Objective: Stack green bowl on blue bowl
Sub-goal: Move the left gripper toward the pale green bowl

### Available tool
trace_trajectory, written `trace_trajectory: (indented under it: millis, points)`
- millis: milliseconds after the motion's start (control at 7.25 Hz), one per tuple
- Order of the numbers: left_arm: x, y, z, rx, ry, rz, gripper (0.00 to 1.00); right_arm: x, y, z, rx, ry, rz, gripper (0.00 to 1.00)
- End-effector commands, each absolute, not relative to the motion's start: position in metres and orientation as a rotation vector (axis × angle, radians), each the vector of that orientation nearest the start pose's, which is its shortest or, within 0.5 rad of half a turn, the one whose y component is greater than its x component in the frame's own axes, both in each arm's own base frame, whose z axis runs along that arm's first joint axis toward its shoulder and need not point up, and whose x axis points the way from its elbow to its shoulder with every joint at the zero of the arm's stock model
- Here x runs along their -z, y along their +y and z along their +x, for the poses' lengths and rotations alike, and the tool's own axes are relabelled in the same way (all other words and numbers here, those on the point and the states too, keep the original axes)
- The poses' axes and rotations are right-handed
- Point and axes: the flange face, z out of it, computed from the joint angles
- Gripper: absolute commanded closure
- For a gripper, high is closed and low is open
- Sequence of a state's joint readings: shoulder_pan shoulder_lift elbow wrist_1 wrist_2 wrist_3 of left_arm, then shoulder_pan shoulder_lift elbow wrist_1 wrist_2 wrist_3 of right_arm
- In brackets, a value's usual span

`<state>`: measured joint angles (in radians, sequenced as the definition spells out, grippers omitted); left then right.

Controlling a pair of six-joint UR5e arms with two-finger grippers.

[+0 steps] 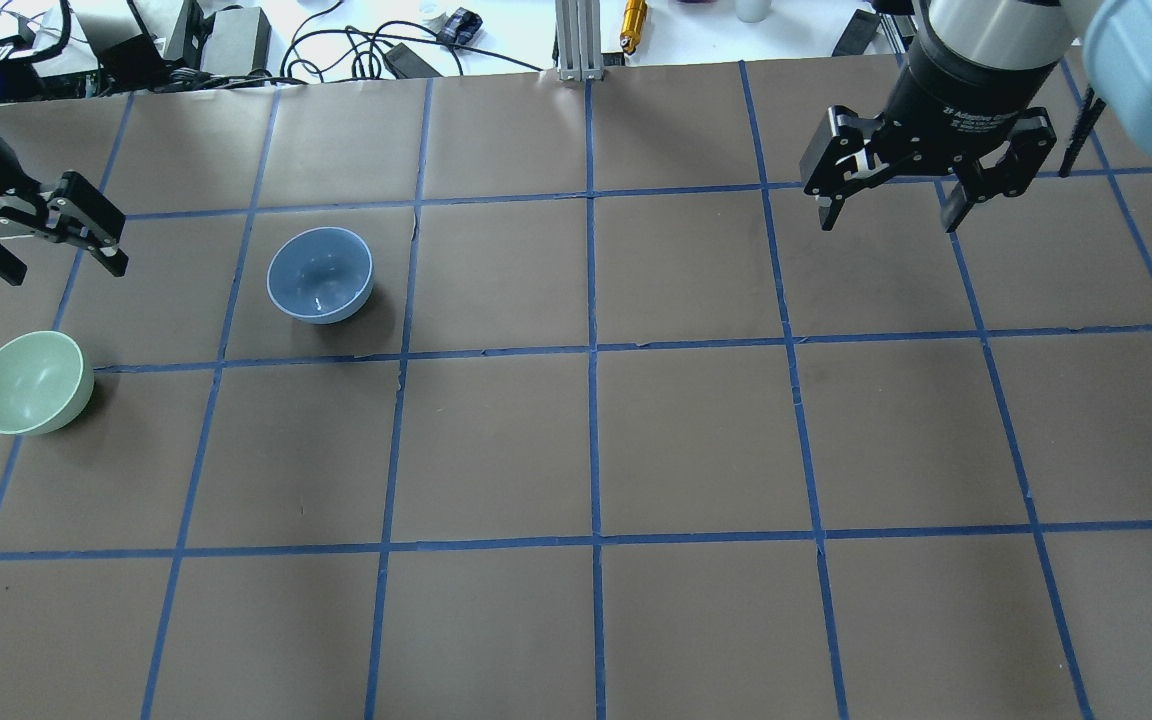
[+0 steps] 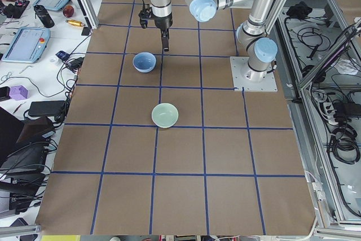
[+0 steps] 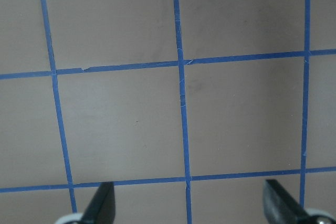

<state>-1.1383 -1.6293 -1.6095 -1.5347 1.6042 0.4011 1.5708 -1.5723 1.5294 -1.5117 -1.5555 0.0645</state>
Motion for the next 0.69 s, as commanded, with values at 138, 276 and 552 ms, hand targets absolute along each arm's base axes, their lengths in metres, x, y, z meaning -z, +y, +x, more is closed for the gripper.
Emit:
trace_trajectory:
  millis: [138, 276, 552]
  points:
    - [-0.396, -0.515, 0.221, -0.088, 3.148, 0.078, 0.0, -0.503, -0.489, 0.135, -0.027, 3.125, 0.099, 0.0]
    - [-0.377, -0.516, 0.259, -0.055, 3.137, 0.104, 0.0, -0.503, -0.489, 0.135, -0.025, 3.125, 0.098, 0.0]
    - [-0.328, -0.514, 0.322, -0.051, 3.139, 0.073, 0.0, -0.503, -0.489, 0.135, -0.027, 3.125, 0.101, 0.0]
